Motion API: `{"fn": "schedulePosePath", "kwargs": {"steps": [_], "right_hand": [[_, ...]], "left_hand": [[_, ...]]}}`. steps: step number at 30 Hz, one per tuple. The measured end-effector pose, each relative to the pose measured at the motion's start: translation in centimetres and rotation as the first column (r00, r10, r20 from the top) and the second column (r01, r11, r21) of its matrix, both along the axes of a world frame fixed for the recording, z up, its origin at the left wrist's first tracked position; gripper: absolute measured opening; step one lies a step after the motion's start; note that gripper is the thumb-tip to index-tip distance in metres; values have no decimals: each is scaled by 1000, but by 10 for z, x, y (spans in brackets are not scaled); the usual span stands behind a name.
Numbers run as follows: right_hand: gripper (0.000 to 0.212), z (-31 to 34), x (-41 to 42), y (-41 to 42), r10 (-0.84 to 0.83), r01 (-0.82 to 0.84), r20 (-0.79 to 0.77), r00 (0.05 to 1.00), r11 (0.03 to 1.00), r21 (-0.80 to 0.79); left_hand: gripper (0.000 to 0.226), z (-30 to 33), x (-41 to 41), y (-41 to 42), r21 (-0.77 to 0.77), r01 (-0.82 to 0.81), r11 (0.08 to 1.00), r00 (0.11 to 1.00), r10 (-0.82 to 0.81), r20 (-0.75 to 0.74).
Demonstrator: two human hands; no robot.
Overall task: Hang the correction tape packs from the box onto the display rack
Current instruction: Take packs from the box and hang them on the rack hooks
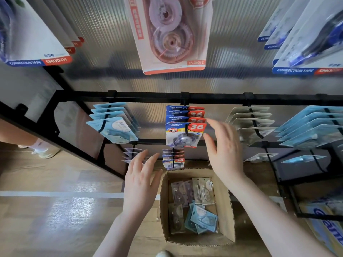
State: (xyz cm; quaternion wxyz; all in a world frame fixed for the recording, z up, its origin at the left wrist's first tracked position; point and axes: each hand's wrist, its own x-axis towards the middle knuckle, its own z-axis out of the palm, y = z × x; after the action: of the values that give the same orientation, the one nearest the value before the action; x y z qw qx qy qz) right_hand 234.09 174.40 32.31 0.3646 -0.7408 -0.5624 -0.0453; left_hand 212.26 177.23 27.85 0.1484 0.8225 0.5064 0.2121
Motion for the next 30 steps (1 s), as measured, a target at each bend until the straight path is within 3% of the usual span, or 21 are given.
{"fn": "schedulePosePath", "kwargs": {"steps": [8, 17, 24, 30], "right_hand": [[42, -37, 12, -57, -48, 42, -42, 998, 990, -137], [33, -123, 34, -121, -69, 47, -62, 996, 949, -312], [38, -215, 58, -156, -56, 26, -52, 997, 890, -455], [37, -326, 56, -161, -116, 32, -121, 986, 838, -545]], "left_hand": [[44, -14, 8, -17, 9, 59, 998, 998, -59, -14], [44, -80, 21, -67, -99, 26, 995, 996, -34, -83], [47, -186, 38, -94, -181, 15, 983, 994, -34, -103], [53, -306, 47, -100, -283, 10, 959, 971, -77, -226]]}}
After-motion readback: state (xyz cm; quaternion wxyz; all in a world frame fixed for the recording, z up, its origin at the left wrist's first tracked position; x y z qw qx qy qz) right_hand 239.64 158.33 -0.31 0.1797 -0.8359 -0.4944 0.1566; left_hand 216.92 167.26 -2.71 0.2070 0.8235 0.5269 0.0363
